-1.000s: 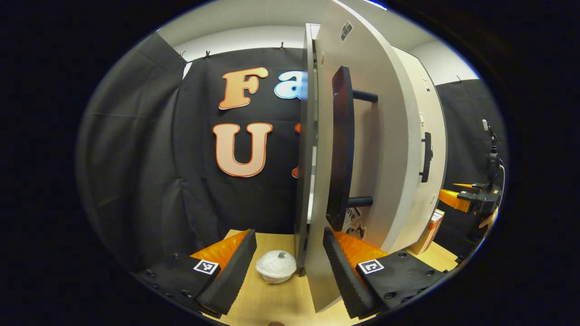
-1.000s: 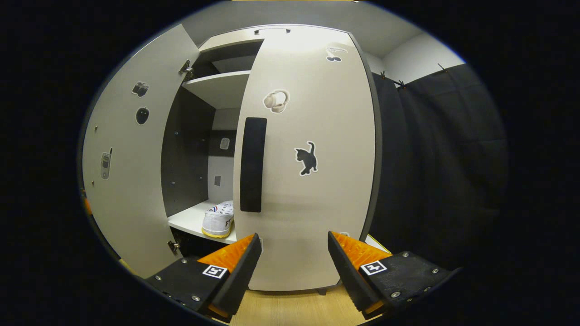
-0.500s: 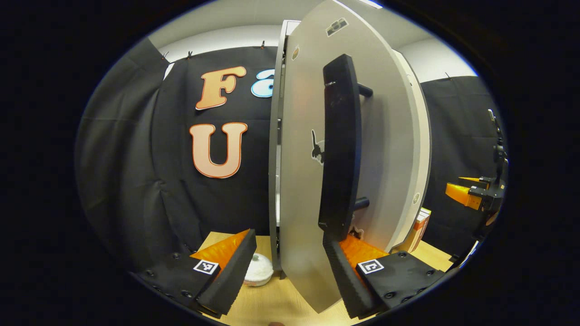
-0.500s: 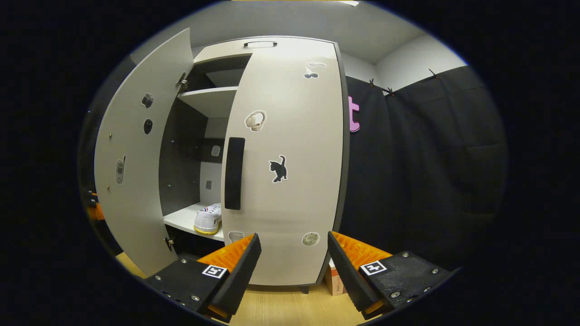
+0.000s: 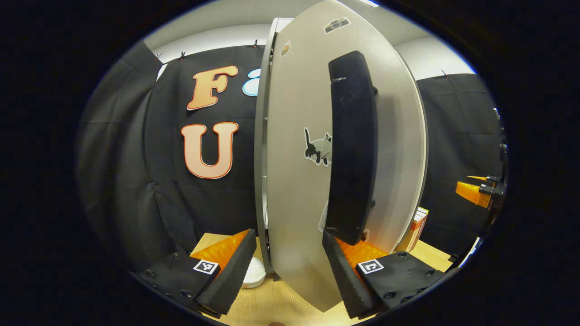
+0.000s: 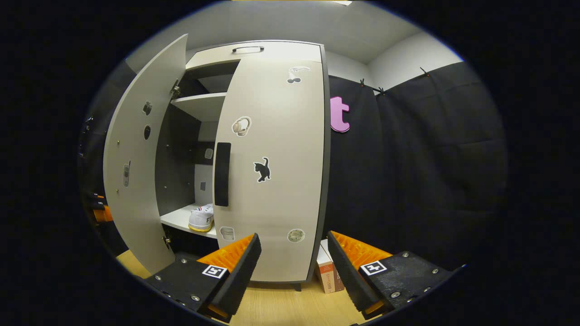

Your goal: Grab one shoe with the right hand and put it into the shoe cabinet, grab the other shoe with the left hand and put it into the shoe cabinet; then close the right door with the right hand and the left door with the left hand.

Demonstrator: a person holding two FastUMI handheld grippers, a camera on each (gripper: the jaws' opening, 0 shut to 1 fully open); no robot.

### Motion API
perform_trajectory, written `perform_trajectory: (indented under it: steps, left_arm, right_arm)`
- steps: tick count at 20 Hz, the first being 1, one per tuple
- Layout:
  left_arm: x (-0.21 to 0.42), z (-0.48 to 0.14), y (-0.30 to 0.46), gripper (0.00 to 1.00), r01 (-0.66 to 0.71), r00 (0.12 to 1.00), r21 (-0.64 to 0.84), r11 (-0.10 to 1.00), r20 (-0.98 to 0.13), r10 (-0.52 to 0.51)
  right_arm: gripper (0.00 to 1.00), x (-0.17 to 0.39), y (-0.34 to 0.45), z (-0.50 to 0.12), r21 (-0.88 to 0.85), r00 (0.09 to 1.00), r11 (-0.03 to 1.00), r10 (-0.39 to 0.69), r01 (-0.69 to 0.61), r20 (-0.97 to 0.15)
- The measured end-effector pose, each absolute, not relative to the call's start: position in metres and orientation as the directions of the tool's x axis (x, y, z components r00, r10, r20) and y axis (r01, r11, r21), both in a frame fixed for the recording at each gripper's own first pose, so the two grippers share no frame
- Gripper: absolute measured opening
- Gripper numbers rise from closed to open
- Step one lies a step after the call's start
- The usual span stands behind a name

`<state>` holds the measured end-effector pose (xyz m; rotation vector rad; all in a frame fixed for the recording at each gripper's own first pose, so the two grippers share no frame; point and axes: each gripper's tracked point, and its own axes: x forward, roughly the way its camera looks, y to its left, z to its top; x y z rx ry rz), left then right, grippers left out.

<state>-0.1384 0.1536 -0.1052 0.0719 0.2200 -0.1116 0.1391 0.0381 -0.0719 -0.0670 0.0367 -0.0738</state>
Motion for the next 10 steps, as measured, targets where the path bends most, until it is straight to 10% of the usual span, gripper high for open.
perform_trajectory:
  steps: [10]
  left_arm:
    - [-0.075, -0.131, 0.093, 0.97, 0.207, 0.951, 0.098, 0.973, -0.254, -0.177]
  right_arm:
    - [0.91, 0.133, 0.001, -0.077, -0.069, 0.985, 0.984, -0.168, 0.165, -0.045]
